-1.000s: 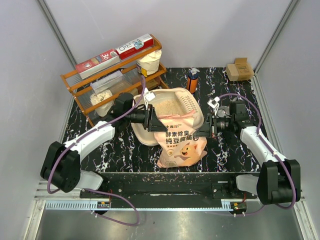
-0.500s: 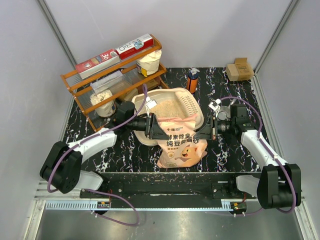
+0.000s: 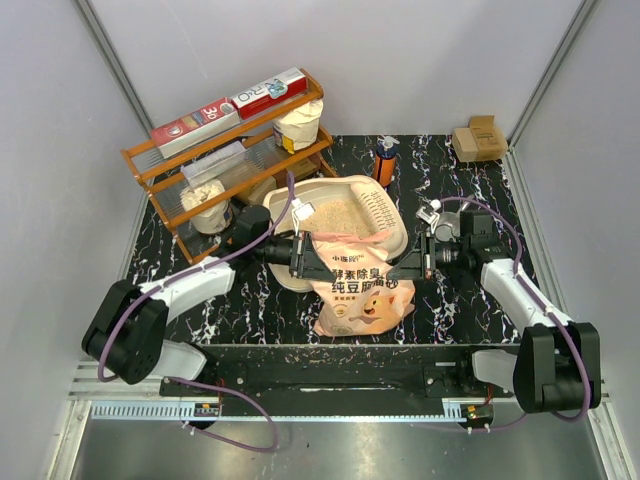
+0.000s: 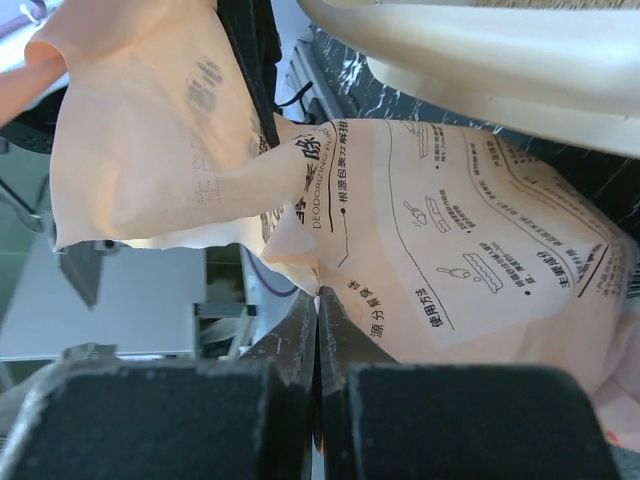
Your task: Fill the litter box with clean litter
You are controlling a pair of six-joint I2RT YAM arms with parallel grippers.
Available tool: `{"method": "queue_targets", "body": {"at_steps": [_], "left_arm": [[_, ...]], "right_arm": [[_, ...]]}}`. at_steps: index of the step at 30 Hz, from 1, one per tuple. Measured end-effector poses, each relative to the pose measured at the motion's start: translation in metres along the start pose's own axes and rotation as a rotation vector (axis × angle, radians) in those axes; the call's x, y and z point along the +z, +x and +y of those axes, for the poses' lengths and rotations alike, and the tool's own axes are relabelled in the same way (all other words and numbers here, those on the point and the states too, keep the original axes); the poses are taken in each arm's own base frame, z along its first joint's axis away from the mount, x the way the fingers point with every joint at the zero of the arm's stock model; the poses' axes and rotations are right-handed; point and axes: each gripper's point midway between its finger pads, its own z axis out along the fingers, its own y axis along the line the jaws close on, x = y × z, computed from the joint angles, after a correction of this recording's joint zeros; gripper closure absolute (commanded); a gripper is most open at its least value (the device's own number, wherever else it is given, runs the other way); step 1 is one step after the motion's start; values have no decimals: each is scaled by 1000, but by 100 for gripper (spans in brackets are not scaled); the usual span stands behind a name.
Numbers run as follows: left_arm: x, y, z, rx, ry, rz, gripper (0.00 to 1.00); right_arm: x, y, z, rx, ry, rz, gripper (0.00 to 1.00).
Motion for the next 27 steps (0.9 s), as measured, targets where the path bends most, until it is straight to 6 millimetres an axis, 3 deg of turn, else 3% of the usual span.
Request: {"method": "queue_targets", "body": {"at_steps": [17, 18, 20, 22, 24, 27], "left_arm": [[-12, 1, -8, -291, 6, 132, 100], [-12, 1, -7, -308, 7, 134, 89], [-12, 1, -5, -347, 4, 138, 88], [-11, -4, -3, -371, 4, 140, 93], [-9, -10, -2, -367, -1, 136, 87], [-7, -21, 0, -355, -26, 127, 90]], "right_arm": [[-1, 14, 12, 486, -49, 69, 100], [-1, 14, 13, 497, -48, 71, 100], [-1, 16, 13, 514, -43, 74, 100], [-2, 19, 12, 529, -34, 75, 100], [-3, 21, 11, 548, -29, 78, 100], [-3, 22, 8, 597, -28, 82, 100]]}}
